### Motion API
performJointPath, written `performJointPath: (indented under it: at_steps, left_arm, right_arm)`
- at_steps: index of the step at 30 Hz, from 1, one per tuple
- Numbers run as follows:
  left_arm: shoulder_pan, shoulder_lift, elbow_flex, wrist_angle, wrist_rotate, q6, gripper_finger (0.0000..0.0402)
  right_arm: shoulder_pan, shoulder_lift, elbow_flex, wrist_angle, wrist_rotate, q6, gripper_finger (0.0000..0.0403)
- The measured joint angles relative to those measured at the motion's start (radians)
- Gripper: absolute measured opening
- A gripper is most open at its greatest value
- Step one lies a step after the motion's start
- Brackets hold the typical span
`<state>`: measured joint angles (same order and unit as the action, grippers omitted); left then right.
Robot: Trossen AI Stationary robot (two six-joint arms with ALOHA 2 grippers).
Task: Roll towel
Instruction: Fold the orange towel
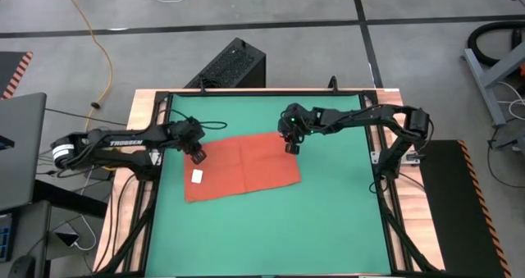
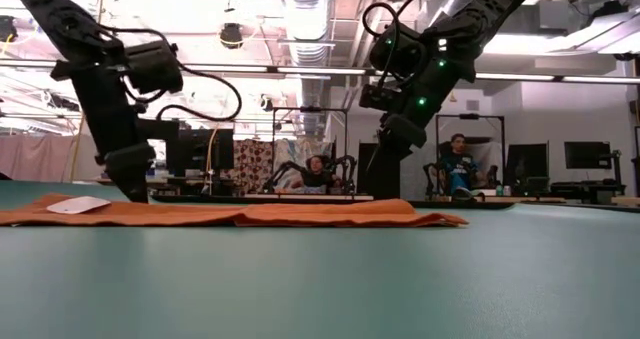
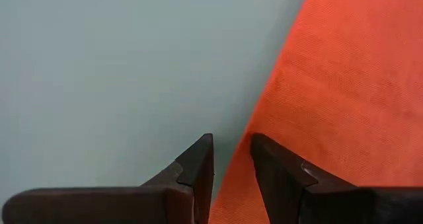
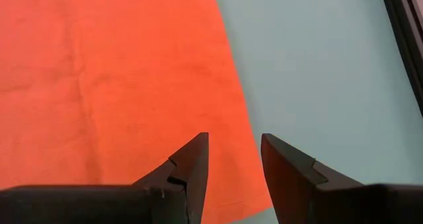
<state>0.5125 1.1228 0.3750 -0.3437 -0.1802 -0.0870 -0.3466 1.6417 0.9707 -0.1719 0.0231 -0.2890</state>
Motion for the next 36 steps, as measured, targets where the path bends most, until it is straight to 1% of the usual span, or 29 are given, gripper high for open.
performJointPath:
  at_steps: [5,8,10,11,13,16,19,23,28,30,32,33,36]
  left_arm:
    - [0.0,0.103,0.003,0.035,0.011,0.004,0.0092]
    - [-0.001,0.129,0.006,0.039,0.019,-0.021,0.0062]
    - [-0.002,0.129,0.006,0.04,0.027,-0.048,0.0025]
    - [-0.005,0.121,0.004,0.04,0.033,-0.064,0.0013]
    - [-0.016,0.101,-0.001,0.039,0.039,-0.099,0.0008]
    - [-0.056,0.081,-0.004,0.056,0.039,-0.193,0.0002]
    - [-0.116,0.081,-0.004,0.093,0.088,-0.284,0.0001]
    - [-0.215,0.083,-0.004,0.115,0.142,-0.423,0.0]
    - [-0.381,0.083,-0.004,0.127,0.166,-0.607,0.0]
    - [-0.456,0.083,-0.004,0.166,0.162,-0.697,0.0]
    - [-0.533,0.084,-0.005,0.243,0.154,-0.793,0.0]
    - [-0.574,0.085,-0.007,0.3,0.17,-0.833,0.0]
    - [-0.671,0.083,-0.005,0.534,0.17,-0.924,0.0]
  right_arm:
    - [0.009,0.0,0.0,-0.003,0.001,0.012,0.0159]
    - [0.014,0.0,0.0,-0.013,0.001,0.033,0.0159]
    - [0.021,0.0,0.0,-0.033,0.001,0.059,0.0159]
    - [0.026,0.0,0.0,-0.048,0.001,0.076,0.0159]
    - [0.046,0.0,0.0,-0.083,0.0,0.108,0.0159]
    - [0.099,0.0,0.0,-0.136,0.0,0.157,0.0159]
    - [0.175,0.0,0.0,-0.168,-0.002,0.211,0.0155]
    - [0.307,0.0,0.0,-0.157,-0.009,0.296,0.0144]
    - [0.467,0.0,0.0,-0.128,0.006,0.394,0.013]
    - [0.522,0.0,0.0,-0.112,0.025,0.44,0.0127]
    - [0.574,0.0,0.0,-0.092,0.07,0.483,0.0124]
    - [0.599,0.0,0.0,-0.084,0.096,0.5,0.0123]
    - [0.664,0.0,0.0,-0.062,0.183,0.554,0.0123]
